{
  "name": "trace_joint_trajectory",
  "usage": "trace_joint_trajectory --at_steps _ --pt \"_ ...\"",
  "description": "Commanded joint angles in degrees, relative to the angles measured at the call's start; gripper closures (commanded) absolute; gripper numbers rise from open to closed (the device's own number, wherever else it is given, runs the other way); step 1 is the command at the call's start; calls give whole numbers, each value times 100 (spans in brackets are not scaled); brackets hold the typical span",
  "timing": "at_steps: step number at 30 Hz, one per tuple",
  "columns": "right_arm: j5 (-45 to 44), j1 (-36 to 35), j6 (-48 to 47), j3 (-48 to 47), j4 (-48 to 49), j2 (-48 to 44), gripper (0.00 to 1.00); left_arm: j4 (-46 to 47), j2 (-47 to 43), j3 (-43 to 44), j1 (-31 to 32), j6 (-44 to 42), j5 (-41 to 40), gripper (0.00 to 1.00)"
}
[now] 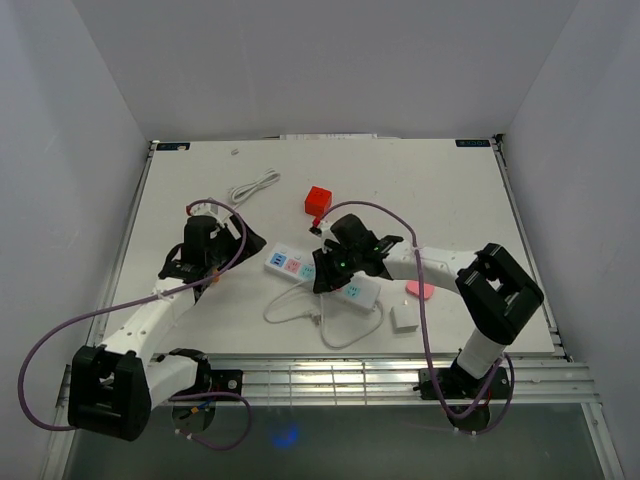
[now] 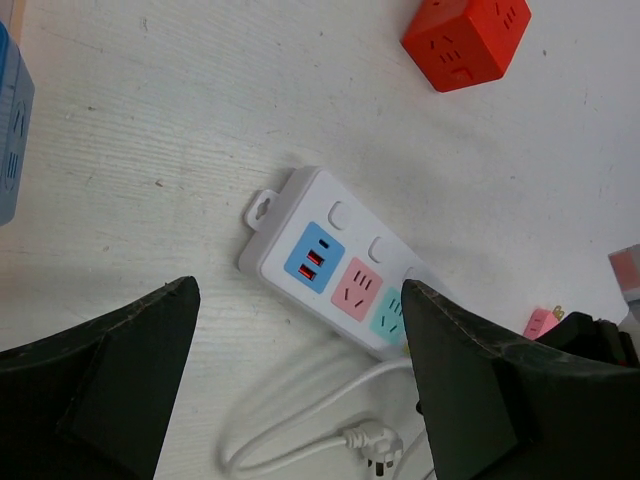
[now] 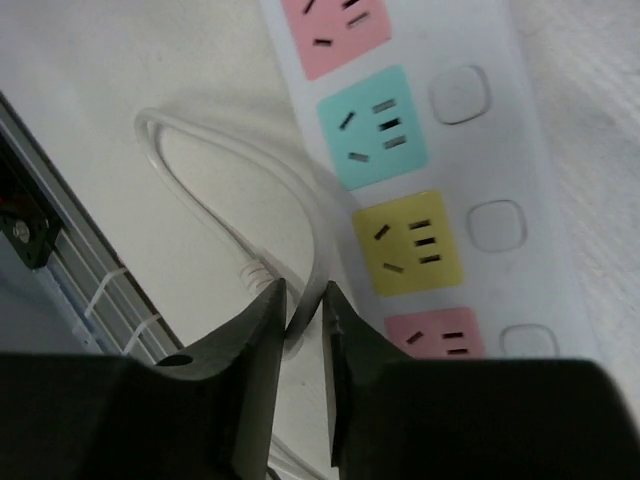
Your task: Insert the plug
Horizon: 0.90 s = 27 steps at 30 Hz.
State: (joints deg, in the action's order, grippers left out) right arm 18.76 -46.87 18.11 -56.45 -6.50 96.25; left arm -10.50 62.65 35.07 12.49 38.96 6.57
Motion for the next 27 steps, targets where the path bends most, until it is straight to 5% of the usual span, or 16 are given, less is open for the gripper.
trace_joint_trajectory --at_steps 1,6,17,19,23,27 --pt "451 -339 -175 2 35 -264 76 -40 -324 -114 16 -29 81 7" --pt "663 -762 -317 10 -352 -562 92 -4 -350 -158 16 50 362 7" --pt "699 -1763 -334 328 -396 -99 91 250 -132 -211 8 77 670 7" --pt "428 -1843 -282 275 -431 16 81 355 9 -229 8 68 723 7" --pt "-608 -1826 130 213 -597 52 29 523 230 -264 8 103 846 7" --pt "-1278 -1755 412 415 -501 -509 19 689 195 -343 8 191 1021 7"
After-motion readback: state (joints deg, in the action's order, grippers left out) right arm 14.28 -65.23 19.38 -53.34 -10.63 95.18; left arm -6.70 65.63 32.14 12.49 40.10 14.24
